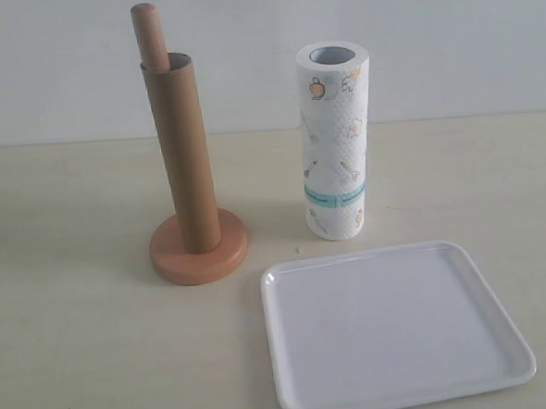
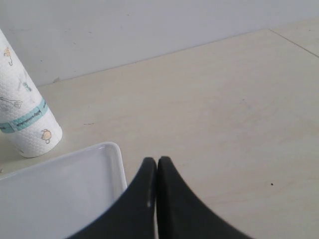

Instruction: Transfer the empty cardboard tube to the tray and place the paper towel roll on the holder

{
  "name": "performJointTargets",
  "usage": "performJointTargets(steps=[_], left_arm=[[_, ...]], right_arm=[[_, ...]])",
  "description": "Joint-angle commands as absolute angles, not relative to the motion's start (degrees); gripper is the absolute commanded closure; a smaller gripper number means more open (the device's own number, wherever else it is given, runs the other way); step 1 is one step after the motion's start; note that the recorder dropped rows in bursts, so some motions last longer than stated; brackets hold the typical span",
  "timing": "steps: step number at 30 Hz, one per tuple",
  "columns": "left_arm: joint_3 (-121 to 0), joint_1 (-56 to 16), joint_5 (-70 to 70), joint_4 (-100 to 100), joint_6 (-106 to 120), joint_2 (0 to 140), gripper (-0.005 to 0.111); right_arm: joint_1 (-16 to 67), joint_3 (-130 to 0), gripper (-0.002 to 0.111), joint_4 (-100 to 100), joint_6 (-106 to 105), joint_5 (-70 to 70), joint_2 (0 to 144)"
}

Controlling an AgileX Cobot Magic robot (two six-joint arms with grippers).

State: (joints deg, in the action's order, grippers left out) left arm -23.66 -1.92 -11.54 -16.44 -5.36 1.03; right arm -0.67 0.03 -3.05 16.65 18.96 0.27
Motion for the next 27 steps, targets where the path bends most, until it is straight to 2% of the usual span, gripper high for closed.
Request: performJointTargets(steps=[1,4,7,12,20,27], left_arm=[[-35.1,-1.8,-10.6,-12.9,-6.2,14.7,0.102],[-45.6,-1.8,2.4,-6.4,-6.2,27.7,0.103],[-48.3,-1.8,8.0,-6.5,-4.1,37.7,0.103],[-45.0,-6.0,0.4,-6.5,8.9,50.3,0.103],[-44.5,-13.2,-5.6,-1.0,10.3,68.9,0.103],[-43.1,-14.0,-12.0,-0.3,5.6,72.2,0.103]], right_arm=[[-1.1,0.0,0.108,-3.4,16.6,18.5,0.0],[-1.1,0.0,0.108,-3.4,16.6,18.5,0.0],[-1.1,0.0,0.108,-3.4,16.6,18.5,0.0],[-1.1,0.0,0.108,-3.4,16.6,18.5,0.0],[-1.1,0.0,0.108,-3.4,16.6,18.5,0.0],[-1.1,0.0,0.108,-3.4,16.6,18.5,0.0]])
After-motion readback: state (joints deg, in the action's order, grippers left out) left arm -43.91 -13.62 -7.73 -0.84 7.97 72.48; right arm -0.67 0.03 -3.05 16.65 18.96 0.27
